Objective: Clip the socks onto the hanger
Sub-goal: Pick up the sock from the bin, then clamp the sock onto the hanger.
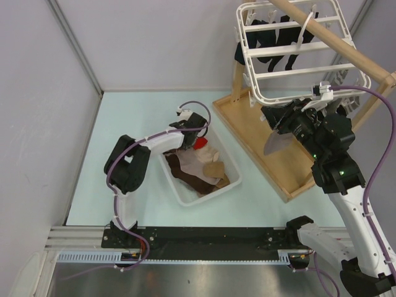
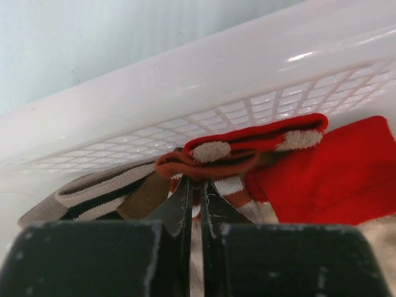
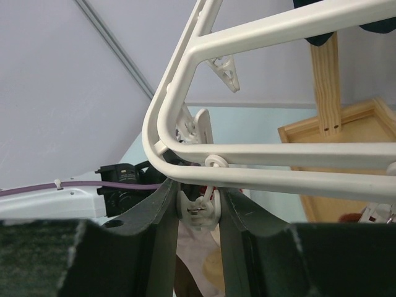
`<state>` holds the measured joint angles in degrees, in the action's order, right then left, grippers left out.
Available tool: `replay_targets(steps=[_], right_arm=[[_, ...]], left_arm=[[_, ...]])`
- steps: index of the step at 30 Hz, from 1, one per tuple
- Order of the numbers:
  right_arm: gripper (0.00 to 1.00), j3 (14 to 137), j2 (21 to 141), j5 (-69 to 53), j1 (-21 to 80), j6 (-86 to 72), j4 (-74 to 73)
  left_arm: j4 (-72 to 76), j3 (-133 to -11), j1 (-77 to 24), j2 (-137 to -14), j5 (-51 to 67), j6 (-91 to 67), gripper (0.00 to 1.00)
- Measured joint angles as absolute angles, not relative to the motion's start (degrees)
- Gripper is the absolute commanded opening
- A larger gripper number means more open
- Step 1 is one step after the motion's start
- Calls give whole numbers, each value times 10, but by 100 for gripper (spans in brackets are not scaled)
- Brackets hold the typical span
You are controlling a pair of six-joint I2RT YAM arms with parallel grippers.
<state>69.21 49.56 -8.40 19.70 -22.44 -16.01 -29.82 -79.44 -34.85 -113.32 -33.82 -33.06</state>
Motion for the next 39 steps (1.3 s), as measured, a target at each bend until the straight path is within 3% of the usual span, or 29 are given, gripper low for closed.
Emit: replay_targets(steps=[9, 17, 25, 32, 39], right_arm=[[0, 692, 495, -84, 197, -224, -160], [0, 692, 493, -82, 197, -224, -160], [0, 692, 492, -82, 197, -224, -160], [0, 692, 491, -83, 197, -224, -160], [0, 692, 484, -86, 196, -219, -158]], left_arm=[[-295, -761, -362, -1005, -341, -285, 1], [-205, -691, -402, -846, -321, -178, 0], [-18, -592, -468, -689, -176, 1, 0], [144, -586, -505, -664, -21, 108, 0], [193, -628, -518, -733, 89, 155, 0]])
